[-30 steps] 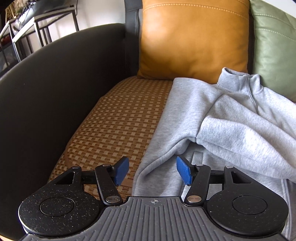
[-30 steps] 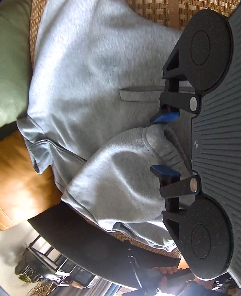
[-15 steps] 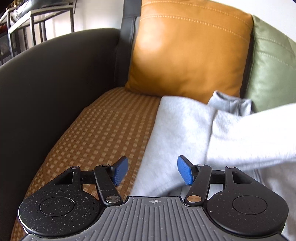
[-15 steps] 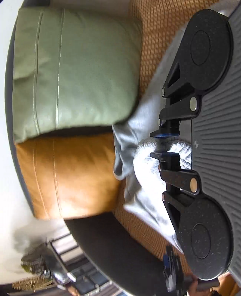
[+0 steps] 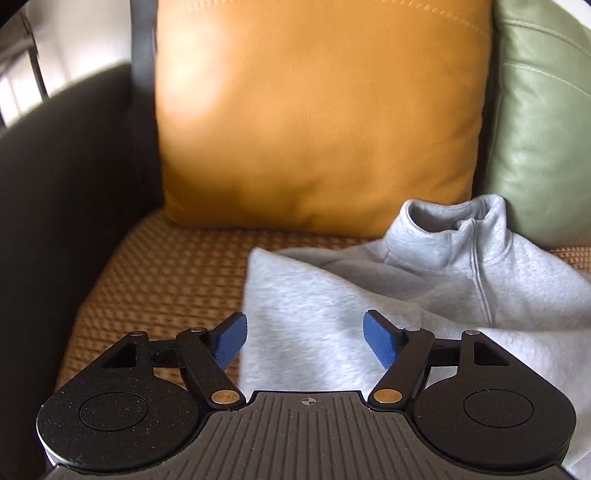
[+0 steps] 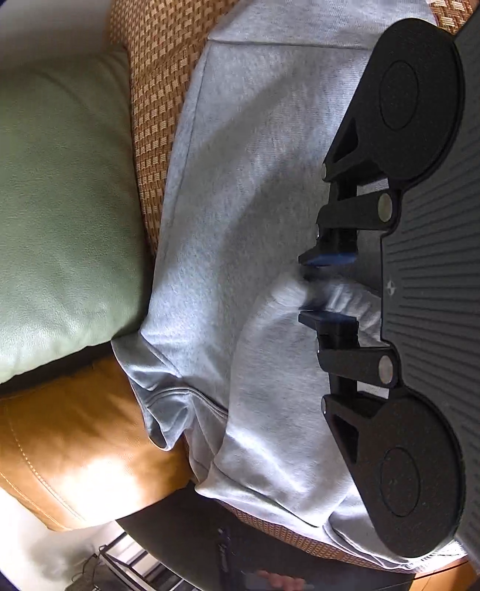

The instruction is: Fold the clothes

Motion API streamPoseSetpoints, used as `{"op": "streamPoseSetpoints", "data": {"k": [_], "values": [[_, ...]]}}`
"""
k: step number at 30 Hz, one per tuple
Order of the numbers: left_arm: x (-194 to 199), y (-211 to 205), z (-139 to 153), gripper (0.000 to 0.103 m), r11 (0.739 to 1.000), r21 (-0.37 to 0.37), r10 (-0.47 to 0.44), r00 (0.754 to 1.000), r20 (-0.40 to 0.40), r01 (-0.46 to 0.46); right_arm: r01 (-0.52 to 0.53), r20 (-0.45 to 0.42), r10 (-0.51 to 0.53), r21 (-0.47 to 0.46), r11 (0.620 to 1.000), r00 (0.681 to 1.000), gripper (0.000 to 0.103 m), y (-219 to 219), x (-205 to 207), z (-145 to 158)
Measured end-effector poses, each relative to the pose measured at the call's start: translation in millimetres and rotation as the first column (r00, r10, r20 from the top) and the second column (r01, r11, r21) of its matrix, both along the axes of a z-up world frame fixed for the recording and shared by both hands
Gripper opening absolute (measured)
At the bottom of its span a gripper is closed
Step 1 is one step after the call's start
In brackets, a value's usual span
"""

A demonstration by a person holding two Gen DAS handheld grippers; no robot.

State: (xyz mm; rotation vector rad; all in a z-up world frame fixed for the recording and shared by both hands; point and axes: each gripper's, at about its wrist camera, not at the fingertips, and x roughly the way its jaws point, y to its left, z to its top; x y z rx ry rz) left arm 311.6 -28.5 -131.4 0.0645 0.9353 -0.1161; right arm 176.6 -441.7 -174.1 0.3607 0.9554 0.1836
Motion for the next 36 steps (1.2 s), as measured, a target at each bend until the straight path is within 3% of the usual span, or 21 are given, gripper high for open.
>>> {"op": "streamPoseSetpoints", "data": {"k": [2, 5, 9, 10, 11, 12, 13, 14, 17, 24, 28, 30, 33, 36], "values": [[9, -6, -5, 0.081, 0.999, -0.013, 0.040, 0.999, -0.012, -0.040, -0.001, 0.001, 0.001, 0.012, 1.000, 1.000, 0.039, -1, -1, 0], [20, -17, -18, 0.081, 0.996, 0.028, 0.083, 0.996, -0.027, -0.082, 0.013, -0.003, -0.013, 0.036, 0.999, 1.000, 0.049, -2, 0, -5], [31, -24, -35, 0.076, 0.995, 0.055, 0.091, 0.995, -0.040, -0.089, 0.021, -0.006, -0.021, 0.058, 0.998, 1.000, 0.050, -2, 4, -13], [33, -25, -39, 0.049, 0.995, 0.057, 0.090, 0.995, -0.046, -0.088, 0.024, -0.007, -0.023, 0.064, 0.998, 1.000, 0.050, -2, 5, -15], [34, -25, -43, 0.010, 0.994, 0.060, 0.090, 0.995, -0.051, -0.086, 0.026, -0.008, -0.025, 0.069, 0.997, 1.000, 0.050, -2, 6, -17], [35, -26, -46, 0.005, 0.995, 0.058, 0.089, 0.994, -0.056, -0.086, 0.024, -0.014, -0.023, 0.069, 0.997, 1.000, 0.049, 0, 7, -20], [35, -25, -47, 0.002, 0.995, 0.050, 0.091, 0.994, -0.055, -0.088, 0.016, -0.023, -0.015, 0.073, 0.997, 1.000, 0.037, 2, 8, -22], [33, -23, -45, 0.000, 0.995, 0.043, 0.095, 0.995, -0.040, -0.093, 0.014, -0.024, -0.012, 0.074, 0.997, 1.000, 0.032, 4, 9, -22], [30, -12, -31, 0.000, 0.990, -0.023, 0.142, 0.990, 0.012, -0.142, 0.014, 0.013, -0.016, 0.090, 0.996, 1.000, 0.020, 2, 9, -11], [41, 8, -15, 0.000, 0.949, -0.149, 0.290, 0.953, 0.082, -0.276, 0.040, 0.177, -0.068, 0.158, 0.987, 0.982, 0.016, -15, 24, 39], [51, -1, -36, 0.002, 0.942, -0.155, 0.313, 0.946, 0.086, -0.298, 0.076, 0.129, -0.092, 0.122, 0.990, 0.987, 0.016, -16, 36, 18], [56, -9, -53, 0.024, 0.953, -0.131, 0.284, 0.956, 0.080, -0.272, 0.094, 0.099, -0.104, 0.101, 0.990, 0.990, 0.017, -16, 43, 5], [58, -13, -68, 0.036, 0.969, -0.082, 0.238, 0.970, 0.046, -0.234, 0.120, 0.053, -0.124, 0.068, 0.990, 0.991, 0.023, -16, 52, -15], [51, 2, -51, 0.047, 0.972, -0.128, 0.204, 0.978, 0.052, -0.196, 0.138, 0.041, -0.139, 0.030, 0.990, 0.989, 0.034, -16, 55, -25]]}}
